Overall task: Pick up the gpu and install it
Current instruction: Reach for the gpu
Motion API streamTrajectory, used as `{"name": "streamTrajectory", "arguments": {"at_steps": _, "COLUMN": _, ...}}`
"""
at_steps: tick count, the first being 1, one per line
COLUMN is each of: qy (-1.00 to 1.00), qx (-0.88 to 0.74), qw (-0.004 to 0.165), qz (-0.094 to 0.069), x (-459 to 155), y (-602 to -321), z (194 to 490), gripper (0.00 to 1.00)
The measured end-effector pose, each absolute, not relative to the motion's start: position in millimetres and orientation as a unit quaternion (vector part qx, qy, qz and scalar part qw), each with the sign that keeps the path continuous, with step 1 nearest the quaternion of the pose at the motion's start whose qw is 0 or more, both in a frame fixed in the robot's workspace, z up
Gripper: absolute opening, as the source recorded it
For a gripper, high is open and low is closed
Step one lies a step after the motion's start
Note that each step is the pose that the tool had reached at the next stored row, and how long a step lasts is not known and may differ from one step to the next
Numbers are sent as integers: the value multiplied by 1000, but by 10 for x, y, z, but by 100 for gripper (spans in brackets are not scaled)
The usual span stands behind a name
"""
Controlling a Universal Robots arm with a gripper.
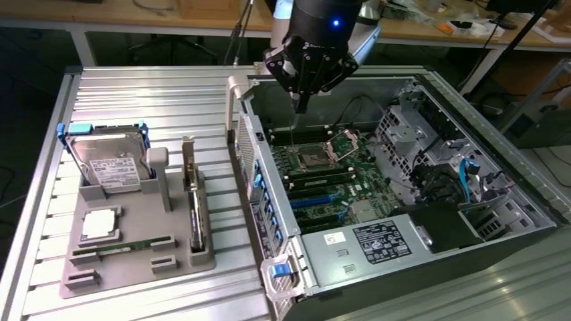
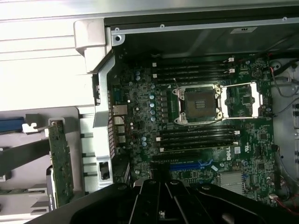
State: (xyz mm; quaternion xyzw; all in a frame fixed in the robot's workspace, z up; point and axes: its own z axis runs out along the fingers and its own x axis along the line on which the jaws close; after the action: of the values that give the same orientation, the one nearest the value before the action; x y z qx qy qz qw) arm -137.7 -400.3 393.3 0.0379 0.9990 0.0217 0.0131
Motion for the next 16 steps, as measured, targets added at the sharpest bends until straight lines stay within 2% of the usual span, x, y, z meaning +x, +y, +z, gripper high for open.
{"name": "streamTrajectory", "arguments": {"at_steps": 16, "qy": 999, "qx": 38, "qw": 13, "qz": 22, "x": -1611, "y": -4005, "z": 3932, "gripper": 11}}
